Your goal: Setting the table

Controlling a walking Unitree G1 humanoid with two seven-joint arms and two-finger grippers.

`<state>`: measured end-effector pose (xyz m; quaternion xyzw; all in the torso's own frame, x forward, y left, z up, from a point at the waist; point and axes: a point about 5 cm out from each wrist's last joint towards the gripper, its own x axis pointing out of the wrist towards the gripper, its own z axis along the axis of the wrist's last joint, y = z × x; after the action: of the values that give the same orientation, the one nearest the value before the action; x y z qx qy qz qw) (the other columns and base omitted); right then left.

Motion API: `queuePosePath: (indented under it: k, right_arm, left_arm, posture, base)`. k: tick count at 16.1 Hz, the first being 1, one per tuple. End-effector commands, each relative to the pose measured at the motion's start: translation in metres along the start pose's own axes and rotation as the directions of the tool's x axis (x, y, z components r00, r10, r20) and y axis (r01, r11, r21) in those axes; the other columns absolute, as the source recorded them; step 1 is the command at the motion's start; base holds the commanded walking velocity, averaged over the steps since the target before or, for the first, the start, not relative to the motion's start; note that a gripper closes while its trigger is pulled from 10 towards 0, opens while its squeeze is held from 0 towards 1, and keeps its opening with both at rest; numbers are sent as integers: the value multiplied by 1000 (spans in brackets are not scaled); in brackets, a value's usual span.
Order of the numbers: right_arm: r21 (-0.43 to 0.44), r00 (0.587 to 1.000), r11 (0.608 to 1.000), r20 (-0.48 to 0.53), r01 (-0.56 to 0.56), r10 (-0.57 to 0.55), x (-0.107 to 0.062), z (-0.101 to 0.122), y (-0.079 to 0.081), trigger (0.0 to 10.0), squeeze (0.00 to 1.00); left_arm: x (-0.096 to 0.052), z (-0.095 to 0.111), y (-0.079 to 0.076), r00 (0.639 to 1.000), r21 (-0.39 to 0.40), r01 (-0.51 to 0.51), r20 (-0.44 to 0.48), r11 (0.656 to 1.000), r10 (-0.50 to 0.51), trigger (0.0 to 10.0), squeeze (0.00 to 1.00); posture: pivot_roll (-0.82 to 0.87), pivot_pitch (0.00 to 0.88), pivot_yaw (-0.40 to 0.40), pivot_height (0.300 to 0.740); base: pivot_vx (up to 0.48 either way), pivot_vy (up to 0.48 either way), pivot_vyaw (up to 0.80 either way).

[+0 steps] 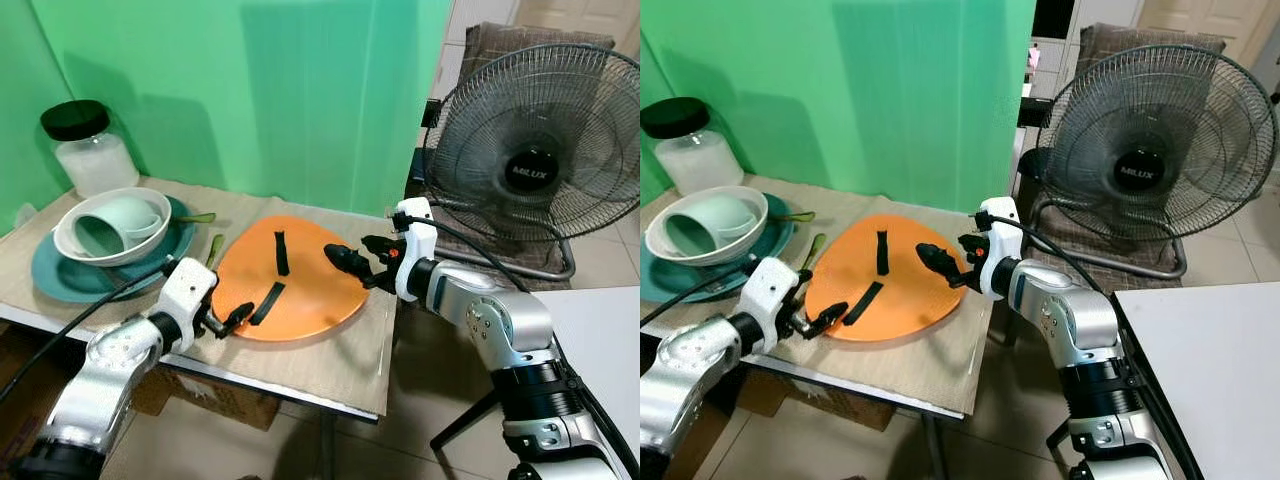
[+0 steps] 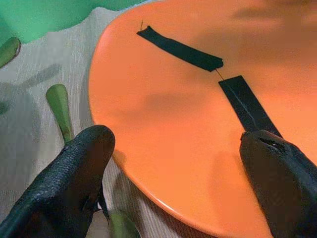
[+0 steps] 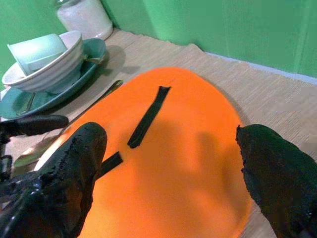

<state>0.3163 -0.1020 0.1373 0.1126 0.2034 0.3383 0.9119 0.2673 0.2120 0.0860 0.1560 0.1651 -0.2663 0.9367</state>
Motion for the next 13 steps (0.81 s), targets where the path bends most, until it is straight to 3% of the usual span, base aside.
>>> queuePosePath:
  k: [1, 5, 8, 11, 13]
  right_arm:
    - [-4, 1000, 1000, 1, 12, -12, -1, -2, -5, 10000, 0]
    - [-7, 999, 1000, -20, 30, -30, 9, -5, -7, 10000, 0]
    - [50, 996, 995, -23, 90, -89, 14, -6, -17, 10000, 0]
    - [142, 999, 990, -33, 11, -7, 18, -8, -9, 10000, 0]
    - [150, 998, 988, -53, 22, -14, 21, -14, -10, 10000, 0]
  left_arm:
    - [-2, -5, -3, 1000, -7, -5, -15, 1000, 5, 10000, 0]
    - [-4, -23, -13, 998, -3, 1, -69, 1000, -1, 10000, 0]
    - [-6, -36, -19, 995, -2, -5, -100, 1000, 5, 10000, 0]
    - [-6, -37, -20, 995, -7, -7, -98, 1000, 7, 10000, 0]
    - [-5, -37, -21, 996, -6, -9, -92, 1000, 8, 10000, 0]
  posture:
    - [-85, 0, 13, 740]
    - [-78, 0, 8, 740]
    - [-78, 0, 3, 740]
    - [-82, 0, 1, 740]
    - [-85, 0, -2, 740]
  base:
    - [0, 0, 0]
    - [0, 0, 0]
    - [0, 0, 0]
    - [0, 0, 0]
    - [0, 0, 0]
